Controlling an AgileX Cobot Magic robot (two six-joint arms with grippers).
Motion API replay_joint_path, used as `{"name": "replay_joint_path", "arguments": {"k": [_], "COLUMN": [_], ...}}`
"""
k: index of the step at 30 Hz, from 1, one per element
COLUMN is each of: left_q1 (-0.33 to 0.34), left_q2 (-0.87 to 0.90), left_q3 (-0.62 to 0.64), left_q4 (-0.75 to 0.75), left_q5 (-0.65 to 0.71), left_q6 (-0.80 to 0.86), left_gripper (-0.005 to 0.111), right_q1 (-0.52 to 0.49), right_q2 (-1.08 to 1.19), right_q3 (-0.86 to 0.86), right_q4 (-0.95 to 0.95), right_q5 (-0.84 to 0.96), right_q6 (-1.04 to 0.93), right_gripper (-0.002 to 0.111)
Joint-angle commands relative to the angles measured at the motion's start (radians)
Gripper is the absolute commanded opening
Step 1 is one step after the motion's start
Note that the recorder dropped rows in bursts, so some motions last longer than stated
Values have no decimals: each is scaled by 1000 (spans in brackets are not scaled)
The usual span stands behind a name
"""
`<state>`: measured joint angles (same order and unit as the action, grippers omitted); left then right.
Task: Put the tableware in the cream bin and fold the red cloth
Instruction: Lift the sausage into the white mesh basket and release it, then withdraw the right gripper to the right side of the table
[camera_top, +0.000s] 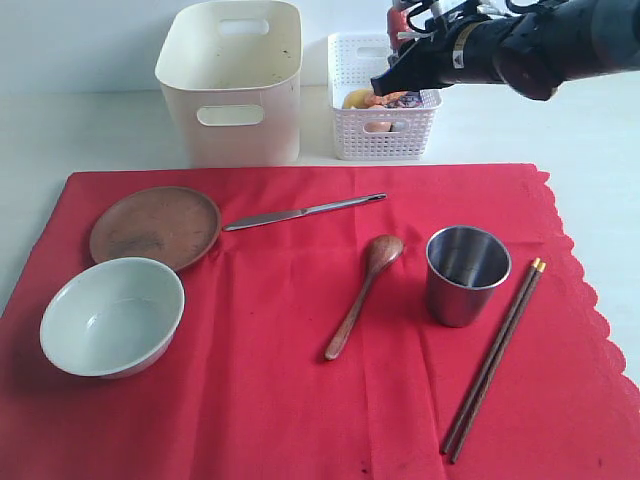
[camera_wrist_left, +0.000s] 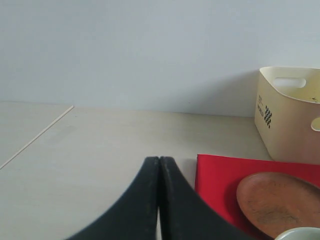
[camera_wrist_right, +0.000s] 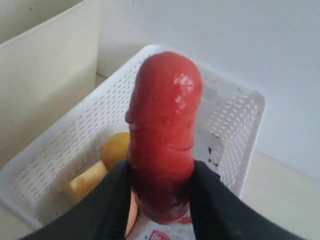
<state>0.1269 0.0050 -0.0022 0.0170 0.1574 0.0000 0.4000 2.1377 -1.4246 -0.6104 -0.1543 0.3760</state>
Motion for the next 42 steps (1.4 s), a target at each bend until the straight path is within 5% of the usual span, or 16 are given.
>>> {"name": "replay_joint_path", "arguments": {"k": [1, 5, 13, 18, 34, 42], "left_q1": [2, 2, 2, 2, 2, 2], "left_q2": [-5, -5, -5, -5, -5, -5], "left_q3": [2, 2, 2, 2, 2, 2], "left_q4": [-6, -6, -6, -6, -6, -6], "left_q5": [-3, -3, -3, -3, -3, -3], "left_q6": [-7, -7, -7, -7, -7, -7], "left_gripper": [1, 1, 1, 1, 1, 1], "right_q1": [-5, -5, -5, -5, -5, -5], "right_q2": [70, 113, 141, 119, -290, -478], "right_q3": [-90, -133, -150, -150, -150, -150], "right_q4": [10, 37, 59, 61, 61, 124], "right_q5": [-16, -21, -36, 26, 536, 853], "right_q6": [2, 2, -15, -10, -10, -10], "right_gripper": [1, 17, 75, 93, 79, 31]}}
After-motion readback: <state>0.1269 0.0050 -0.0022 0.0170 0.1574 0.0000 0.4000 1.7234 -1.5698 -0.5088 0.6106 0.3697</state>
